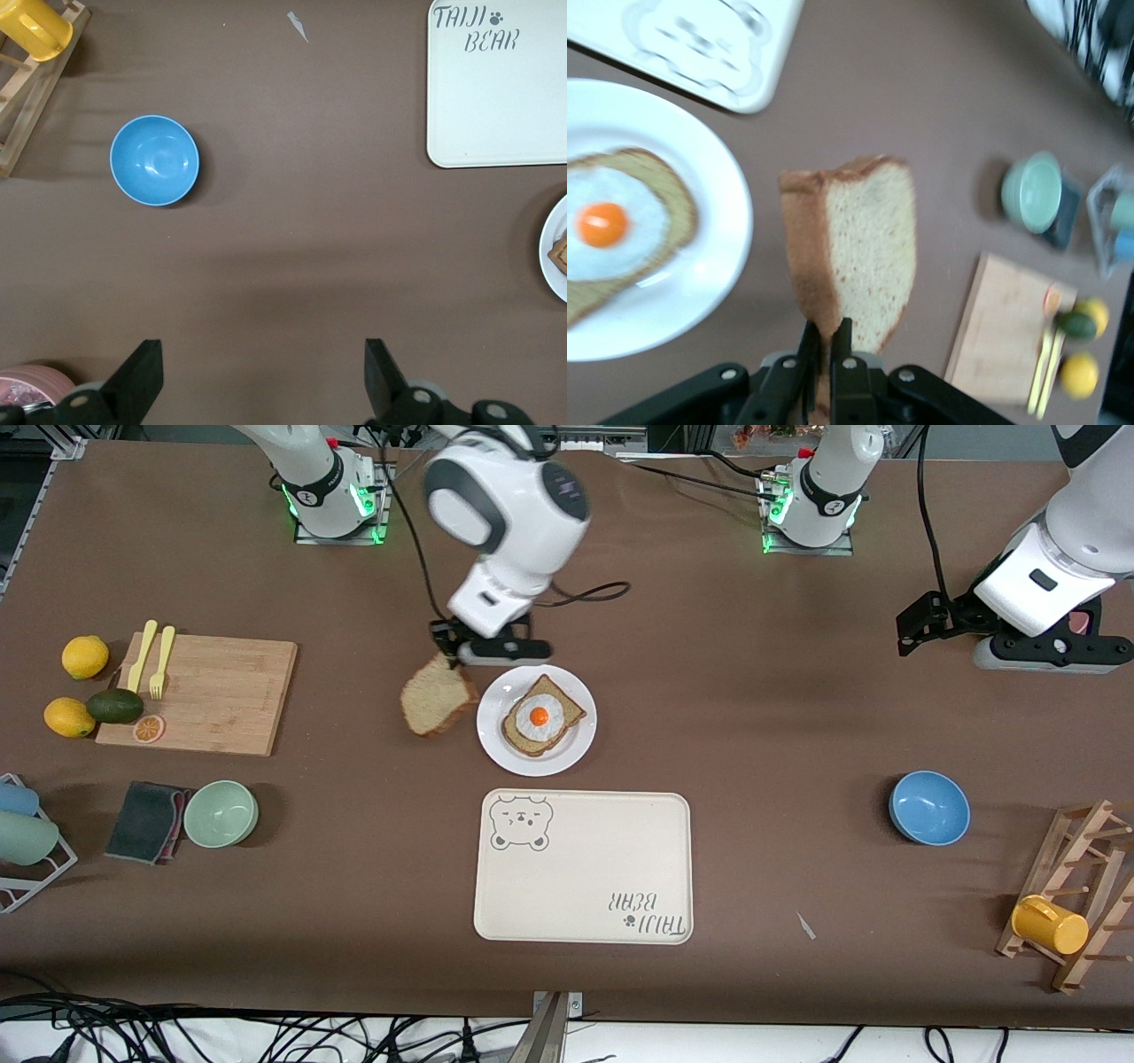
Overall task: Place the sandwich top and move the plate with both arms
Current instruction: 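Carry the bread slice with the right gripper over the egg toast, then lower the bread onto the egg and open the right gripper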
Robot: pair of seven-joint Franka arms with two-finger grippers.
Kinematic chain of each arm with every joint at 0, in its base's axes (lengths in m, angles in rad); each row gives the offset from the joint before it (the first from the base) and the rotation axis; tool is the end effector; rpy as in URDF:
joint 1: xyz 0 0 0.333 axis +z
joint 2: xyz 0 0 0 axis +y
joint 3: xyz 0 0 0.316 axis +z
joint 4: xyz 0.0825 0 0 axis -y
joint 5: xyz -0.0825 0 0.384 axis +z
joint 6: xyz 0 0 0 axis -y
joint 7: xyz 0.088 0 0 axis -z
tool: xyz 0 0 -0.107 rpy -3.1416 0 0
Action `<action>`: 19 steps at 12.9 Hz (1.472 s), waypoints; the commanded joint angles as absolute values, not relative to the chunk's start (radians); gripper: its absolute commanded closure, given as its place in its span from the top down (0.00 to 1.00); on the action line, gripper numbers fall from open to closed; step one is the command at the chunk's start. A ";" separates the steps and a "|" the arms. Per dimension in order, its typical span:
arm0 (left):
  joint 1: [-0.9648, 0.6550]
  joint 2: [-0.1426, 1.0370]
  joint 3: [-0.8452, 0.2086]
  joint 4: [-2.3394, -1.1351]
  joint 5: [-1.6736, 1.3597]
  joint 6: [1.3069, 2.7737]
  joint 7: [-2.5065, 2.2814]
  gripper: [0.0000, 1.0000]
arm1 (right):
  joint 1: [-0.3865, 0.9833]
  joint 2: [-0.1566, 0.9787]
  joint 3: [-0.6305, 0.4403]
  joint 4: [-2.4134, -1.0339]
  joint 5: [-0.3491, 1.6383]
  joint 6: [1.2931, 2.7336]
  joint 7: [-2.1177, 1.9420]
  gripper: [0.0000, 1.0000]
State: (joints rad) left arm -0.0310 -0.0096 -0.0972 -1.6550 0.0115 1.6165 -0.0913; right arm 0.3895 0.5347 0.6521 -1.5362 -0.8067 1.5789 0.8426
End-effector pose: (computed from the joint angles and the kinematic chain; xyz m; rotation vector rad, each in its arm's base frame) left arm 0.5490 -0.0698 0.5939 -3.1252 0.0587 0.0428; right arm 0.4443 0.4804 0.3782 2.5277 0.4526 0.2279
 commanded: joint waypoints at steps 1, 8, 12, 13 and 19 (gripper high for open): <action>-0.028 -0.006 -0.098 -1.632 -0.020 1.595 -0.087 1.00 | 0.576 0.792 0.574 -1.216 -0.907 1.531 0.805 0.00; -0.028 -0.006 -0.098 -1.632 -0.020 1.597 -0.087 1.00 | 0.702 0.894 0.523 -1.120 -0.945 1.539 0.666 0.00; -0.028 -0.006 -0.098 -1.632 -0.020 1.595 -0.087 1.00 | 0.707 0.896 0.531 -1.208 -0.997 1.540 0.672 0.00; -0.028 -0.006 -0.098 -1.631 -0.020 1.595 -0.087 1.00 | 0.706 0.903 0.532 -1.225 -1.008 1.537 0.675 0.00; -0.028 -0.006 -0.098 -1.631 -0.020 1.595 -0.087 1.00 | 0.712 0.939 0.560 -1.229 -1.014 1.519 0.753 0.02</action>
State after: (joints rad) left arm -0.0310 -0.0096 -0.0974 -1.6535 0.0115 1.6149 -0.0913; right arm 0.7101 0.9300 0.5349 -1.2288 -0.9832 1.5414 0.7134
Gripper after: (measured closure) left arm 0.000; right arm 0.921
